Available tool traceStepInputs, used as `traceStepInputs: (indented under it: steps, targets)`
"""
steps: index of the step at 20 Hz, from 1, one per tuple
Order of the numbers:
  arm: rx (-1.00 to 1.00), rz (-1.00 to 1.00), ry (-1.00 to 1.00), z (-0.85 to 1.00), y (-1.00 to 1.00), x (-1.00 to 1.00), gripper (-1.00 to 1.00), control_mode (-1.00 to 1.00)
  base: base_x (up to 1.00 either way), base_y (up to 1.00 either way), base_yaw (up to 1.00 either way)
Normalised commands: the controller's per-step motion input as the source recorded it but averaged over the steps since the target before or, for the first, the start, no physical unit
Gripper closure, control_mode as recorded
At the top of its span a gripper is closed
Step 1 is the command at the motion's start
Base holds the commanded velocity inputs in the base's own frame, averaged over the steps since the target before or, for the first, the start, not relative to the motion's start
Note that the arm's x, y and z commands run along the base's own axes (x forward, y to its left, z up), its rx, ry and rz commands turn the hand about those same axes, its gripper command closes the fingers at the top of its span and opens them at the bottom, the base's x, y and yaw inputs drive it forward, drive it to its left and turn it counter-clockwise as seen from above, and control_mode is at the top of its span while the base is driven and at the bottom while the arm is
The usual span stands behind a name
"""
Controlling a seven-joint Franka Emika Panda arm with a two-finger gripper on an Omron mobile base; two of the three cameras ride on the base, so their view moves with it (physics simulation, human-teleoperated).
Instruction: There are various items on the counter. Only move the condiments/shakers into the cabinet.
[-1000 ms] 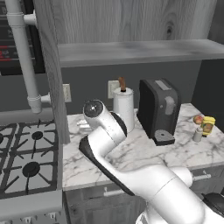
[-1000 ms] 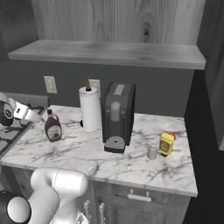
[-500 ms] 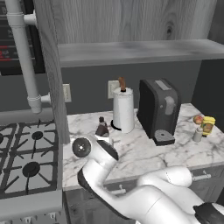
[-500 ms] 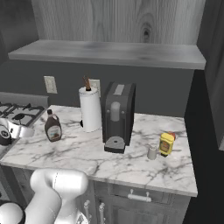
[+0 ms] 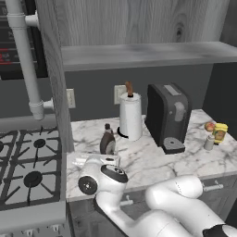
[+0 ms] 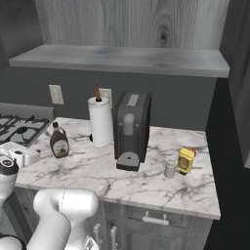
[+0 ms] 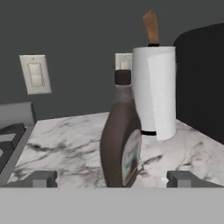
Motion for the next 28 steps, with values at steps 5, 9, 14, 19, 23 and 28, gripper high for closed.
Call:
traceStepInputs:
  steps: [5,9,14,19,23,28]
  targets:
    - [-0.04,-0.05,-0.08,-0.05,0.00,0.00,-1.00,-1.00,0.00,0.00,0.00]
    - [0.00,-0.08,0.00,0.00,0.00,0.18,-1.00,-1.00,0.00,0.00,0.00]
    - [0.00,-0.01,0.09,0.00,0.00,0.35,-1.00,-1.00,0.00,0.00,0.00]
    - [0.00,-0.07,0.08,0.00,0.01,0.39,-1.00,-1.00,0.00,0.00,0.00]
    - [0.00,-0.12,0.05,0.00,0.01,0.32,-1.00,-1.00,0.00,0.00,0.00]
    - [0.00,-0.10,0.03,0.00,0.00,0.24,-1.00,-1.00,0.00,0.00,0.00]
